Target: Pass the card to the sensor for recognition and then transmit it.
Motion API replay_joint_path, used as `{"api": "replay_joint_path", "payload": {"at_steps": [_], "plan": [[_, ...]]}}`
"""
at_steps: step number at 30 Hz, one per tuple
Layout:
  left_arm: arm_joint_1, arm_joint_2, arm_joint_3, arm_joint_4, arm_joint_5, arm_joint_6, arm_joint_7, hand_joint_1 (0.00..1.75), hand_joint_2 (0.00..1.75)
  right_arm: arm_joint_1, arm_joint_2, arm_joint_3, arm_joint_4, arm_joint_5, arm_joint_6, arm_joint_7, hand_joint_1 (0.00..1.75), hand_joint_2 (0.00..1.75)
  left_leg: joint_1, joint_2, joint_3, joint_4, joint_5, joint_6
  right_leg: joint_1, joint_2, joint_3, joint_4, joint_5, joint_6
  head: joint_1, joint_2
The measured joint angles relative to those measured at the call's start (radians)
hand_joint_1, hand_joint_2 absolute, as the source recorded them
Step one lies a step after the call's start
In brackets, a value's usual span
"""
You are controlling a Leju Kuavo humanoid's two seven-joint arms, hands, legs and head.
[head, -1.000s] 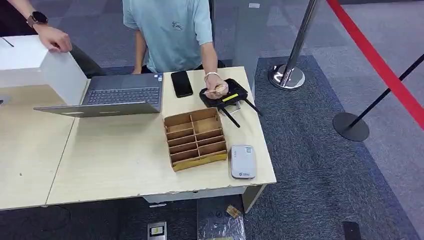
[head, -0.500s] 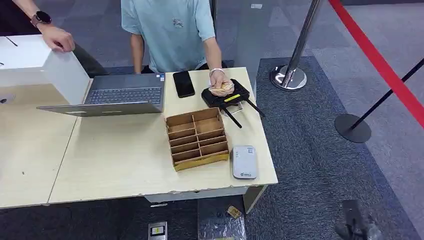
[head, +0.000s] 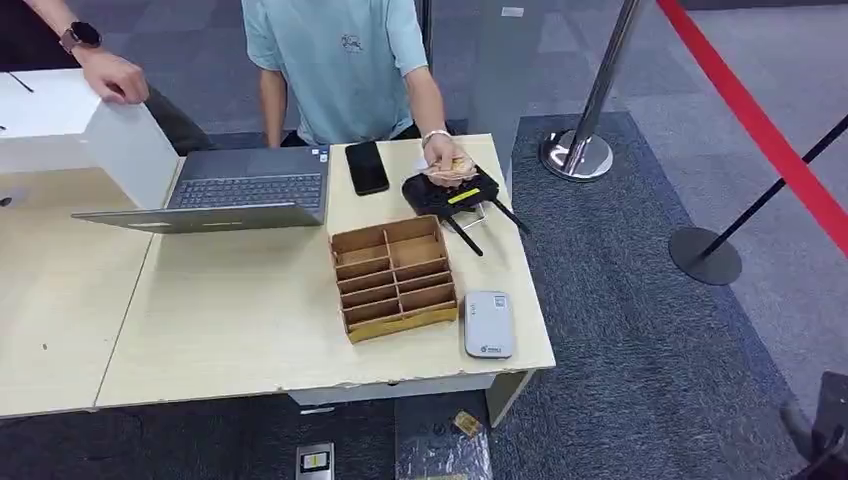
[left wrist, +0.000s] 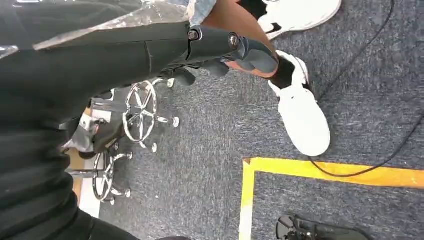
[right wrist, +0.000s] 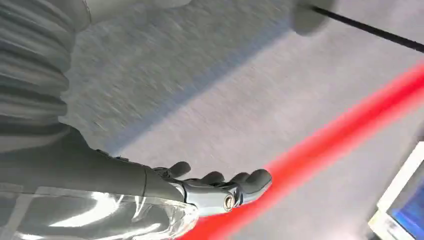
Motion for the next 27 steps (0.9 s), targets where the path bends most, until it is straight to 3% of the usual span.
{"api": "replay_joint_path", "payload": {"at_steps": [5, 9, 14, 21, 27], "plan": [[-0.001, 0.000, 0.000, 0.000, -0.010, 0.009, -0.010, 0.00, 1.75, 0.043, -0.020, 0.003, -0.343, 0.110, 0.039, 0.082, 0.00, 1.75, -0.001, 0.000, 0.001, 0.000, 0.000, 0.000, -0.001, 0.001, 0.000, 0.000, 0.000, 0.000, 0.000, 0.000], [-0.001, 0.000, 0.000, 0.000, -0.017, 0.009, -0.010, 0.00, 1.75, 0.049, -0.045, 0.007, -0.534, 0.173, 0.063, 0.152, 0.00, 1.75, -0.001, 0.000, 0.000, 0.000, 0.000, 0.000, -0.001, 0.001, 0.000, 0.000, 0.000, 0.000, 0.000, 0.000], [-0.002, -0.001, 0.000, 0.000, -0.029, 0.008, -0.018, 0.00, 1.75, 0.045, -0.107, 0.047, -0.814, 0.289, 0.140, 0.247, 0.00, 1.75, -0.001, 0.000, 0.000, 0.000, 0.000, 0.000, -0.001, 0.001, 0.000, 0.000, 0.000, 0.000, 0.001, 0.000], [-0.004, -0.001, -0.001, 0.000, -0.041, 0.008, -0.031, 0.00, 1.75, -0.025, -0.191, 0.189, -0.999, 0.428, 0.165, 0.377, 0.00, 1.75, 0.000, 0.000, -0.001, 0.000, 0.000, 0.000, 0.000, 0.000, 0.000, 0.000, 0.000, 0.000, 0.000, 0.000], [-0.010, -0.001, -0.016, 0.000, -0.058, -0.001, -0.032, 0.00, 1.75, -0.126, -0.271, 0.404, -1.048, 0.464, 0.258, 0.409, 0.00, 1.75, 0.000, 0.000, -0.002, 0.000, 0.000, 0.000, 0.000, 0.001, -0.001, 0.000, 0.000, 0.000, 0.000, 0.000]]}}
